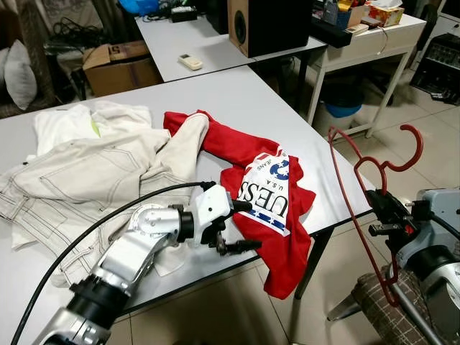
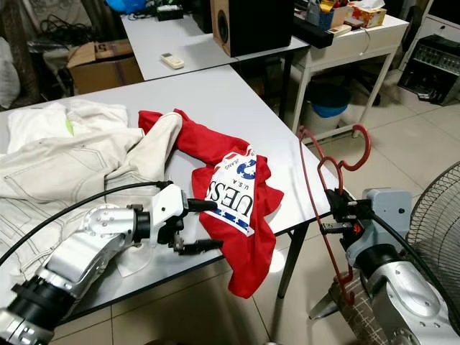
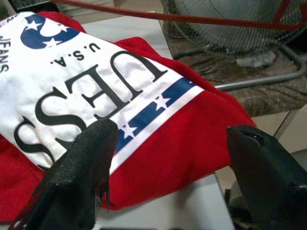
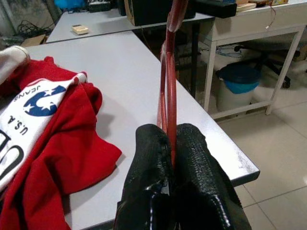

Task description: Hang hanger

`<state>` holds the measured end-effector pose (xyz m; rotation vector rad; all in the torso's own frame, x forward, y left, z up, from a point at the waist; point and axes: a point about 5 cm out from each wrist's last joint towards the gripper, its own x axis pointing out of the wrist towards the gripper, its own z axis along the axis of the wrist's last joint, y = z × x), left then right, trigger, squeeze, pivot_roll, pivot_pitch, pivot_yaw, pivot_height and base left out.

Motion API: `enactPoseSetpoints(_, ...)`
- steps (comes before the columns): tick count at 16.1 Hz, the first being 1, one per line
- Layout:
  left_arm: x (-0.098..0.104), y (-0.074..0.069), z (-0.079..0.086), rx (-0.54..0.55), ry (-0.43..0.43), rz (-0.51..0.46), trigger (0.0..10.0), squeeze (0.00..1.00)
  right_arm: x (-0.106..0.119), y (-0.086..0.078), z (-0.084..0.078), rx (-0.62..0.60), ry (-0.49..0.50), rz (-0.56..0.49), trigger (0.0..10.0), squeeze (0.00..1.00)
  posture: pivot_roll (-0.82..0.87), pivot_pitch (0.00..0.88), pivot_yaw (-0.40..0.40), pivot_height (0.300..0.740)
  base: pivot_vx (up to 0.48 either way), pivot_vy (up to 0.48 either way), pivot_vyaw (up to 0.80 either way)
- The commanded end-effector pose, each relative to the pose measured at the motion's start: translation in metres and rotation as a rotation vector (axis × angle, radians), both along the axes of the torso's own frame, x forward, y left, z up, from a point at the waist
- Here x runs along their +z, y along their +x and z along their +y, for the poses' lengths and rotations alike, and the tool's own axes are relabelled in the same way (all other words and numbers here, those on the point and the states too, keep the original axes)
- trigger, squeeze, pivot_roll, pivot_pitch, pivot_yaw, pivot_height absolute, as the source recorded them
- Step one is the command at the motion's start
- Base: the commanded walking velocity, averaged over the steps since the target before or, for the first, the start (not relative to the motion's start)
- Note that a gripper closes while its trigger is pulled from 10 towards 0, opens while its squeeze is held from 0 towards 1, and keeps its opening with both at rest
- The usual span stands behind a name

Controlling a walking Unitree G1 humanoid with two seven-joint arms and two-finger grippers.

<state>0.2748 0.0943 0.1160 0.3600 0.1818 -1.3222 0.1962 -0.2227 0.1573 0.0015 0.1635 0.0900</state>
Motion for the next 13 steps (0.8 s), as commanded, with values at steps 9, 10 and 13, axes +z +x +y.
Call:
enactPoseSetpoints(9, -0.0109, 0.0045, -0.0055, -0.053, 0.068, -0.044, 0.0, 0.0, -0.0046, 0.0055, 0.0087, 0.048, 0.009, 0.035, 10.0, 0.0, -0.11, 0.029, 0.038, 0.74, 0.0, 0.0, 0.0)
enactPoseSetpoints(10, -0.0117, 0.0049, -0.0051, -0.051, 0.068, -0.048, 0.0, 0.0, -0.0048, 0.0061, 0.0091, 0.053, 0.007, 0.035, 10.0, 0.0, -0.11, 0.029, 0.038, 0.74, 0.0, 0.0, 0.0)
enactPoseSetpoints(13, -0.0129, 0.0059, -0.003, -0.05, 0.062, -0.045, 0.0, 0.0, -0.0047, 0.008, 0.0098, 0.056, 0.004, 0.033, 10.0, 0.0, -0.11, 0.021, 0.044, 0.74, 0.0, 0.0, 0.0)
